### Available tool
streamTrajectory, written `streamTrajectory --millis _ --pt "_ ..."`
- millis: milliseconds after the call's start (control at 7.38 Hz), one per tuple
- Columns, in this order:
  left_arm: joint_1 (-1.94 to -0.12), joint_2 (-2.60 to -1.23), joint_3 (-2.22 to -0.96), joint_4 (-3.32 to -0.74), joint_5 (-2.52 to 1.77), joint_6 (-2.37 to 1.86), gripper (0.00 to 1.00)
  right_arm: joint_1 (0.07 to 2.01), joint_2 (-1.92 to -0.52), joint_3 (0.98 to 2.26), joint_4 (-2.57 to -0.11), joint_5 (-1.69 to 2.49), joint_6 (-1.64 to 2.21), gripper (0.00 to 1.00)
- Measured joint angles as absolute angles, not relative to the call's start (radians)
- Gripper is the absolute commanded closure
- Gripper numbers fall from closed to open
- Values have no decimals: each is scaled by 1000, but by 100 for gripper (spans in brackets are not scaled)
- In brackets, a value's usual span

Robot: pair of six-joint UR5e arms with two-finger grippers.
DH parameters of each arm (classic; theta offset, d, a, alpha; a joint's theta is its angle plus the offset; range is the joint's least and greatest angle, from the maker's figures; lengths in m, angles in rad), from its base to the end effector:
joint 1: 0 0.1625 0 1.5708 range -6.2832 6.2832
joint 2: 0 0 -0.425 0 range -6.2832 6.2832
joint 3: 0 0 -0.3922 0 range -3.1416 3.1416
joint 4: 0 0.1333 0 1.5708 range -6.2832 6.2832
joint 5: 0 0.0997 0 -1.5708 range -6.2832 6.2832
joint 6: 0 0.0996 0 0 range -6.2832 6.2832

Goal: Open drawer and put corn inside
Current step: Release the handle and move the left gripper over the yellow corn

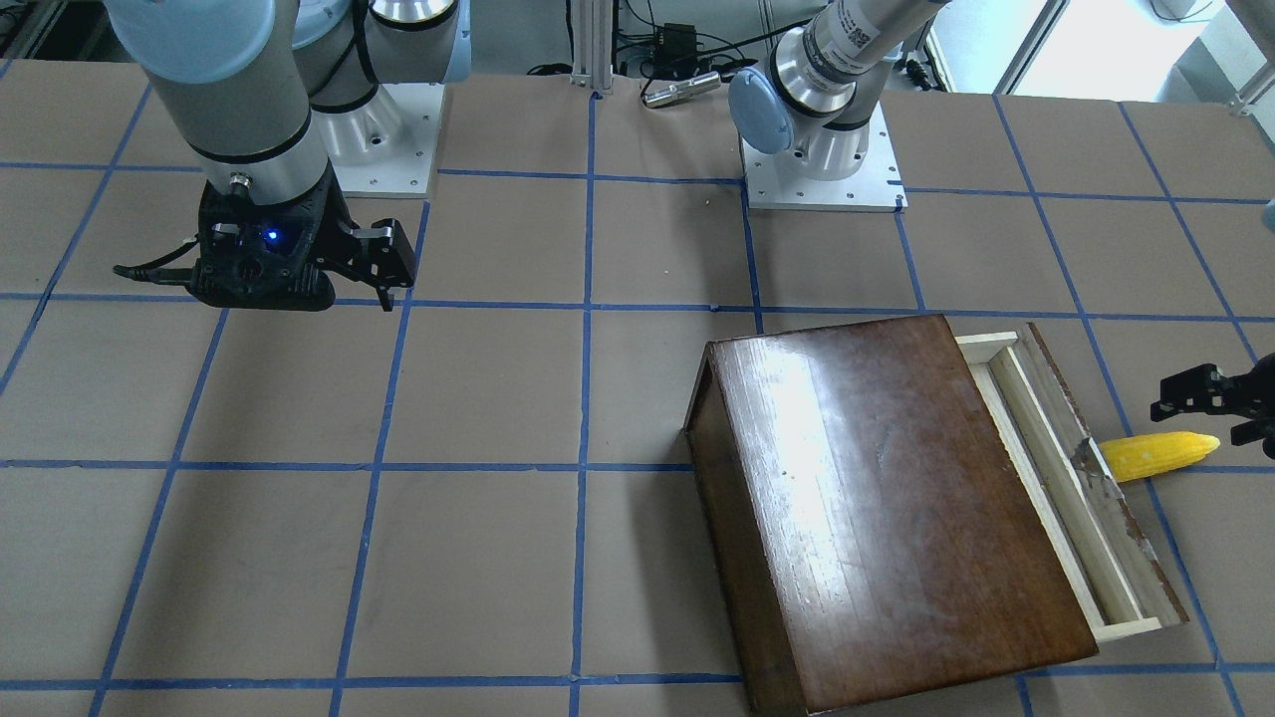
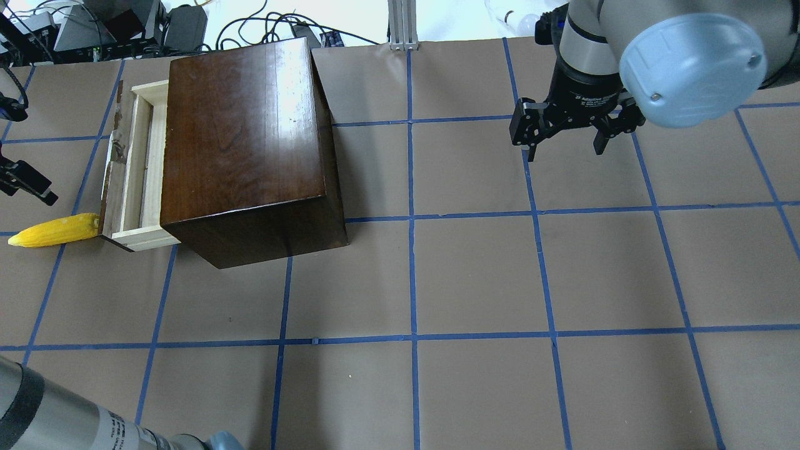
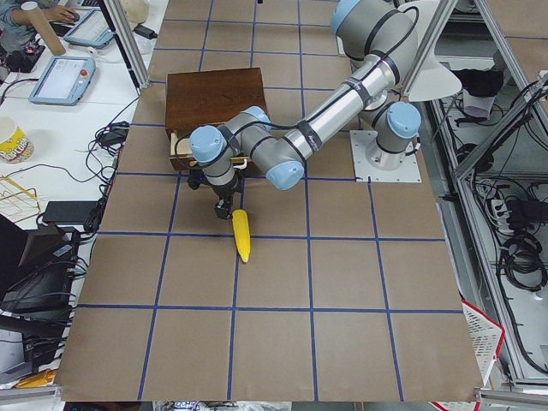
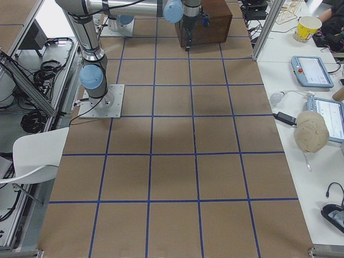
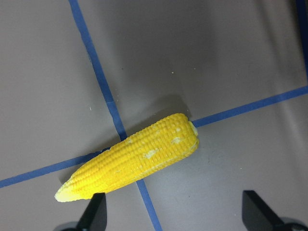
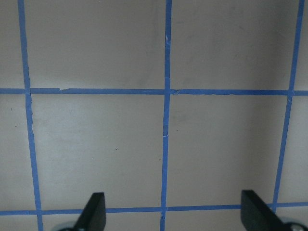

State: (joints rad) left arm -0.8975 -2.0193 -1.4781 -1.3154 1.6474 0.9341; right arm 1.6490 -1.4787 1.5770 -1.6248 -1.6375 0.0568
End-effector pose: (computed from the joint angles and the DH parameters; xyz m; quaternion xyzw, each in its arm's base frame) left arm 0.3016 -0.5796 0.3000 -0.1317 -0.9893 -0.0623 0.0096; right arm 0.1673 -0.5131 0.4435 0.0114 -0.9991 -0.0198 0.0348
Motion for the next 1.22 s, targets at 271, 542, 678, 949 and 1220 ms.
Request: streamTrajectory --millis 271,542,678,949,1220 --pt "-897 -2019 -1492 -1293 1648 781 0 1649 -1479 1577 -1625 -1637 57 0" --pt "-897 -2014 -1526 -1253 1647 621 0 1649 -1479 1577 -1625 -1637 57 0" --pt "-897 -2010 -1550 -1225 1648 538 2 1649 -1479 1577 -1625 -1637 57 0" --pt "-868 -1997 -1621 -1126 1644 383 1 1649 -1479 1577 -1624 -1637 57 0" --pt "-814 -1994 -1659 -1052 1616 328 1 1649 -1479 1577 -1625 -1638 57 0"
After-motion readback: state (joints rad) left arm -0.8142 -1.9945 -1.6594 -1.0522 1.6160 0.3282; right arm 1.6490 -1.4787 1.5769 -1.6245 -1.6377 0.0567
